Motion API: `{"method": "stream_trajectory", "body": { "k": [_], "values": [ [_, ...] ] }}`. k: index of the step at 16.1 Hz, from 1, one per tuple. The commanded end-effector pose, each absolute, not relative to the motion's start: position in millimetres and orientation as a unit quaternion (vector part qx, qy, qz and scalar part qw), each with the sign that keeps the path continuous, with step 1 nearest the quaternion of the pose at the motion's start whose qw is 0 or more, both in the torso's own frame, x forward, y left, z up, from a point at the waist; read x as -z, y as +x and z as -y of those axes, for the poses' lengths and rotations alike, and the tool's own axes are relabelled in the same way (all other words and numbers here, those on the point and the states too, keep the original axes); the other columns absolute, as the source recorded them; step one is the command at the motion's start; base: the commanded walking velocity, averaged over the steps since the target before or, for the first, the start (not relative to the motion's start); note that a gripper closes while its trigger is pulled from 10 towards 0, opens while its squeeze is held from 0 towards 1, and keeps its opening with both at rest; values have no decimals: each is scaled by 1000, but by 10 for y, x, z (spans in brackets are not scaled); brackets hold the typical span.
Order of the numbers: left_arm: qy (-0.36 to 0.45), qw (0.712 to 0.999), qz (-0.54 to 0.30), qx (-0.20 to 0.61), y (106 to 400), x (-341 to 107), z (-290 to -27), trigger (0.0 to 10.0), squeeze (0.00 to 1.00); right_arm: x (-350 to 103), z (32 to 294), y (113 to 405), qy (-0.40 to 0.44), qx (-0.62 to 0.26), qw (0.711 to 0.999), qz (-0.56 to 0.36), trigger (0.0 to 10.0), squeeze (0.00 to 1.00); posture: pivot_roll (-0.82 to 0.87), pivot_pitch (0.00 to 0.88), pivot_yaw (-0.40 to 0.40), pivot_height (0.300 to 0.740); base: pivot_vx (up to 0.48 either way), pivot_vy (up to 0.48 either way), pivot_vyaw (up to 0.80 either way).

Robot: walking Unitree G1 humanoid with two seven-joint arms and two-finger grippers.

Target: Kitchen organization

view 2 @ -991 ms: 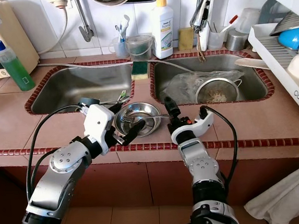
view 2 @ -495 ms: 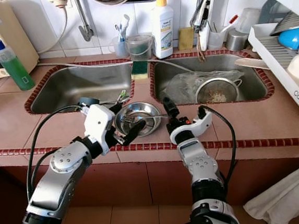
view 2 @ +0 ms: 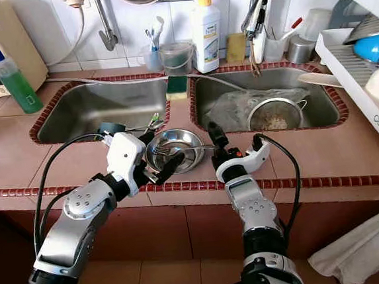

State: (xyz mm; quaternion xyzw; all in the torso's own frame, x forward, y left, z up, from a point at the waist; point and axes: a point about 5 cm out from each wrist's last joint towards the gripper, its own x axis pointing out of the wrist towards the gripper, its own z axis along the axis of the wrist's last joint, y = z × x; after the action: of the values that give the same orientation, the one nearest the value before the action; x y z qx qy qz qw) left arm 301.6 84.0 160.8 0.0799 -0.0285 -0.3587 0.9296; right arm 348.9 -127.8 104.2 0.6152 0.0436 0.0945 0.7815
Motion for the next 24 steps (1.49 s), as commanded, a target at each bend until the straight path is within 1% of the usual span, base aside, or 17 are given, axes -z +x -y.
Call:
{"method": "stream_trajectory", "body": {
  "k": [1, 4, 5, 8, 10, 11, 12, 13, 14, 15, 17, 18, 24],
  "values": [
    [82, 931, 32, 355, 3000, -1632, -850, 10000, 0, -1095, 1245, 3517, 621, -100, 777, -40, 0, 0, -167, 31, 52, 736, 0, 0, 0],
    [83, 931, 32, 354, 3001, -1628, -854, 10000, 0, -1091, 1244, 3517, 622, -99, 776, -39, 0, 0, -167, 31, 52, 736, 0, 0, 0],
    [83, 931, 32, 354, 3002, -1630, -854, 10000, 0, -1083, 1239, 3518, 617, -98, 780, -43, 0, 0, -166, 32, 53, 736, 0, 0, 0],
    [83, 931, 32, 355, 3001, -1629, -853, 10000, 0, -1011, 1255, 3513, 639, -75, 764, -56, 0, 0, -165, 33, 54, 736, 0, 0, 0],
    [83, 931, 31, 354, 3003, -1629, -857, 10000, 0, -994, 1251, 3514, 633, -73, 768, -62, 0, 0, -165, 31, 55, 736, 0, 0, 0],
    [83, 931, 31, 354, 3004, -1630, -857, 10000, 0, -992, 1249, 3517, 627, -72, 773, -65, 4745, 0, -166, 31, 56, 736, 0, 0, 0],
    [84, 931, 32, 355, 3005, -1631, -856, 10000, 0, -992, 1243, 3521, 623, -73, 776, -68, 10000, 0, -166, 31, 56, 736, 0, 0, 0],
    [80, 930, 35, 356, 3001, -1638, -855, 10000, 0, -992, 1239, 3523, 624, -72, 775, -68, 10000, 0, -166, 31, 56, 736, 0, 0, 0],
    [68, 930, 38, 359, 2993, -1648, -855, 5804, 0, -992, 1239, 3522, 624, -72, 775, -68, 10000, 0, -166, 32, 57, 736, 0, 0, 0],
    [46, 931, 39, 359, 2988, -1665, -866, 0, 0, -989, 1239, 3521, 624, -71, 775, -68, 10000, 0, -166, 32, 57, 736, 0, 0, 0],
    [23, 931, 42, 362, 2986, -1693, -883, 0, 0, -986, 1239, 3521, 624, -71, 775, -68, 10000, 0, -166, 34, 56, 736, 0, 0, 0],
    [33, 933, 41, 355, 2996, -1686, -893, 0, 0, -986, 1239, 3520, 624, -70, 775, -68, 10000, 0, -165, 35, 56, 736, 0, 0, 0],
    [29, 933, 38, 357, 2985, -1682, -889, 0, 0, -986, 1239, 3522, 623, -70, 776, -68, 10000, 0, -166, 37, 55, 736, 0, 0, 0]
  ]
}}
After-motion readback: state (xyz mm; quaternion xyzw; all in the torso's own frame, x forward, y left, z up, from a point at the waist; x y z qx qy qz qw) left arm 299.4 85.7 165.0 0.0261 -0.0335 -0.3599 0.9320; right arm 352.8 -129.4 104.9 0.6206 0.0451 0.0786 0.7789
